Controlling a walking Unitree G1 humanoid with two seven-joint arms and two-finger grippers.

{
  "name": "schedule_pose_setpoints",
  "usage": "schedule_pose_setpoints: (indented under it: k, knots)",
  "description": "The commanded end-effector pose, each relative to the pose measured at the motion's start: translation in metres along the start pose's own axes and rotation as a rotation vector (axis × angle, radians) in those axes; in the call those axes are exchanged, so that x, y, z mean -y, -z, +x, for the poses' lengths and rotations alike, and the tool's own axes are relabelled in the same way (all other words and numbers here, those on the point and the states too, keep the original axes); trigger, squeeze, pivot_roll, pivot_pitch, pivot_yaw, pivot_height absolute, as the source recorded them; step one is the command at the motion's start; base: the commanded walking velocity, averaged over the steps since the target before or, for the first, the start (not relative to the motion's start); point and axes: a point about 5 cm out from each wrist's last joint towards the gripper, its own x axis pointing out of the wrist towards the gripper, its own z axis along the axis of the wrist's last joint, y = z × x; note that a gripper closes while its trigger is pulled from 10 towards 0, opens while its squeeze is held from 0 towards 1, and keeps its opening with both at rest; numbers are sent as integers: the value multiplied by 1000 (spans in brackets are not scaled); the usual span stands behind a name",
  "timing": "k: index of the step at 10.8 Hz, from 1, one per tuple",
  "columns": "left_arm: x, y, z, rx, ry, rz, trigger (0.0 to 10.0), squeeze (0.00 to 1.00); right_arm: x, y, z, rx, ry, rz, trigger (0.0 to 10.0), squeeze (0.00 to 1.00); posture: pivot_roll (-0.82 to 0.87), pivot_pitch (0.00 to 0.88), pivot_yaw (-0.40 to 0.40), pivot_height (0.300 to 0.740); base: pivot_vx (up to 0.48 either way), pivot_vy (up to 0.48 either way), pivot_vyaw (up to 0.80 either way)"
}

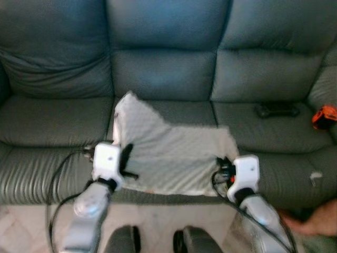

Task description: Move the pillow to the sofa

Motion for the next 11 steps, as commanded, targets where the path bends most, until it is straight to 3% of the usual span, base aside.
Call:
schedule_pose_setpoints:
  k: [1,3,5,6,7,11]
  knots:
    - [-1,0,-2,9,-8,16,10000,0,1,0,-1,5,3,5,10000,0,-39,152,-49,740,0,0,0]
    - [-10,-3,1,32,-69,78,10000,0,2,-7,4,34,20,0,10000,0,-40,162,-44,740,0,0,0]
    - [-29,2,-5,-1,-143,88,10000,0,3,-4,-2,28,32,-2,10000,0,-40,175,-38,740,0,0,0]
    - [-30,5,-8,-10,-139,87,10000,0,2,-2,-4,23,30,2,10000,0,-39,180,-39,736,0,0,0]
    - [-29,8,-10,-40,-141,65,10000,0,0,-2,-3,23,25,4,10000,0,-39,184,-38,716,0,0,0]
    - [-27,4,-6,-4,-151,105,10000,0,1,-2,-2,21,15,9,10000,0,-46,185,-43,631,0,0,0]
